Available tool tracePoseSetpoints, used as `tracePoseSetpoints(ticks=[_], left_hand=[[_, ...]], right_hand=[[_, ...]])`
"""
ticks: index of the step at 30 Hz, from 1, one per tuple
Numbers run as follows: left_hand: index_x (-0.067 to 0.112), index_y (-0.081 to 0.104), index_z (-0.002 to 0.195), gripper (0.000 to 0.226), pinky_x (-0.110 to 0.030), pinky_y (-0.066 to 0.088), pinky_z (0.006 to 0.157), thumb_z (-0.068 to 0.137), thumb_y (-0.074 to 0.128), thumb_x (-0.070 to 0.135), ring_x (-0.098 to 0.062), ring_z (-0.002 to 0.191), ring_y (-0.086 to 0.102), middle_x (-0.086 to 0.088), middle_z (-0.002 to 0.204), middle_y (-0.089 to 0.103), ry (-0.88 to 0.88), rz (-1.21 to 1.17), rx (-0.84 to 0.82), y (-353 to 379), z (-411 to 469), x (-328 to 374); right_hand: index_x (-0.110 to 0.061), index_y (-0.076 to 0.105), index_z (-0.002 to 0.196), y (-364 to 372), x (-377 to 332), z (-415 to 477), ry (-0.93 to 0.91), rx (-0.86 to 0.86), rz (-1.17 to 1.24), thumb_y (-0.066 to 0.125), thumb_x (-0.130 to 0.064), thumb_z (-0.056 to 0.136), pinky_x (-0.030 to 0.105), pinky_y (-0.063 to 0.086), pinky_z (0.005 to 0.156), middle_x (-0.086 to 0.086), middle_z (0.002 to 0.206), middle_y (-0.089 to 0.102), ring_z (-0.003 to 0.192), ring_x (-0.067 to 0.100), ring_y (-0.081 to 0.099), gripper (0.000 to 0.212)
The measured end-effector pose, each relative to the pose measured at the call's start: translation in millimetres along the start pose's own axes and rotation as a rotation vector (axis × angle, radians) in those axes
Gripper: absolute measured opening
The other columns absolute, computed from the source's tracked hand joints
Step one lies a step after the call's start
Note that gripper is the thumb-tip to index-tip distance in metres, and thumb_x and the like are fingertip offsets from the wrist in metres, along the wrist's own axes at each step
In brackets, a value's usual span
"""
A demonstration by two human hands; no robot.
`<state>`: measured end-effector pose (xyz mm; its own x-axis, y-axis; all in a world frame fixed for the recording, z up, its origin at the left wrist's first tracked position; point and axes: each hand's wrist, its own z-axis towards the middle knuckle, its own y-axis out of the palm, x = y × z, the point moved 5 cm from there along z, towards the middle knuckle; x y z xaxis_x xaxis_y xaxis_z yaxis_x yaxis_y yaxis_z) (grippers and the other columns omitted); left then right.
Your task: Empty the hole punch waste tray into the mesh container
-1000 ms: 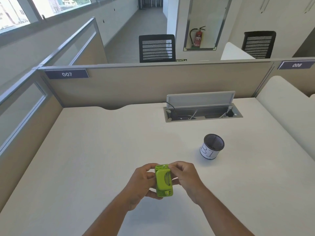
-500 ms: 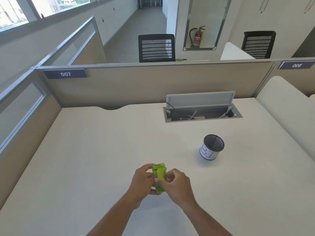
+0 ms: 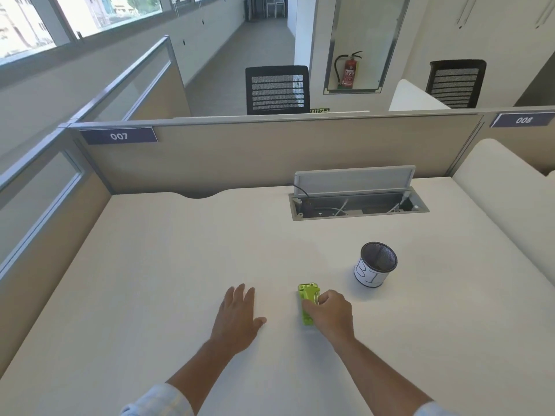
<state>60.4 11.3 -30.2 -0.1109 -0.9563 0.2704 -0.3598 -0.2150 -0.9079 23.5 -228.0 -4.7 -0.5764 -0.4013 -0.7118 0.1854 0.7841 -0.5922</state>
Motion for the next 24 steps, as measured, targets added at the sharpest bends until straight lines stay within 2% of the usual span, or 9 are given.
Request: tracePoseSetpoints(ticks=[5, 15, 18, 20, 24], left_hand=[[0.014, 0.012, 0.174, 0.09, -0.047, 0.012, 0.138, 0.107, 0.05, 0.06, -0.037, 0.171, 0.0, -0.013, 0.185, 0.0, 0.027, 0.103, -0.029, 17, 1, -15], [0.017, 0.006, 0.175, 0.088, -0.044, 0.006, 0.138, 0.108, 0.04, 0.063, -0.033, 0.171, -0.007, -0.009, 0.185, -0.008, 0.072, 0.094, 0.011, 27, -2, -22], [0.017, 0.005, 0.175, 0.087, -0.044, 0.005, 0.138, 0.108, 0.037, 0.064, -0.032, 0.171, -0.009, -0.008, 0.185, -0.01, 0.075, 0.082, 0.017, 30, -2, -23], [0.017, 0.005, 0.175, 0.088, -0.044, 0.005, 0.138, 0.108, 0.037, 0.064, -0.032, 0.171, -0.009, -0.007, 0.185, -0.01, 0.075, 0.115, 0.024, 29, -3, -24], [0.017, 0.008, 0.175, 0.091, -0.044, 0.005, 0.139, 0.106, 0.039, 0.068, -0.032, 0.171, -0.006, -0.009, 0.186, -0.005, 0.059, 0.125, -0.012, 25, -4, -17]], right_hand=[[-0.018, 0.057, 0.072, 5, 4, 8, 0.008, 0.022, -0.045, 0.076, -0.045, 0.066, 0.027, 0.037, 0.05, 0.0, 0.076, 0.067, 0.067, 0.015, 0.058, 0.033], [-0.019, 0.054, 0.074, 10, 8, 8, -0.007, 0.028, -0.075, 0.075, -0.047, 0.069, 0.033, 0.039, 0.057, -0.001, 0.078, 0.065, 0.077, 0.023, 0.06, 0.035], [-0.018, 0.054, 0.076, 12, 11, 9, -0.005, 0.02, -0.081, 0.074, -0.048, 0.069, 0.036, 0.047, 0.063, 0.001, 0.082, 0.066, 0.083, 0.026, 0.063, 0.037], [-0.018, 0.056, 0.083, 13, 11, 10, 0.008, 0.008, -0.089, 0.071, -0.052, 0.071, 0.038, 0.053, 0.073, 0.001, 0.089, 0.066, 0.087, 0.026, 0.064, 0.039], [-0.021, 0.056, 0.113, 12, 8, 14, 0.019, 0.044, -0.129, 0.064, -0.057, 0.081, 0.042, 0.044, 0.094, 0.001, 0.113, 0.057, 0.101, 0.026, 0.059, 0.049]])
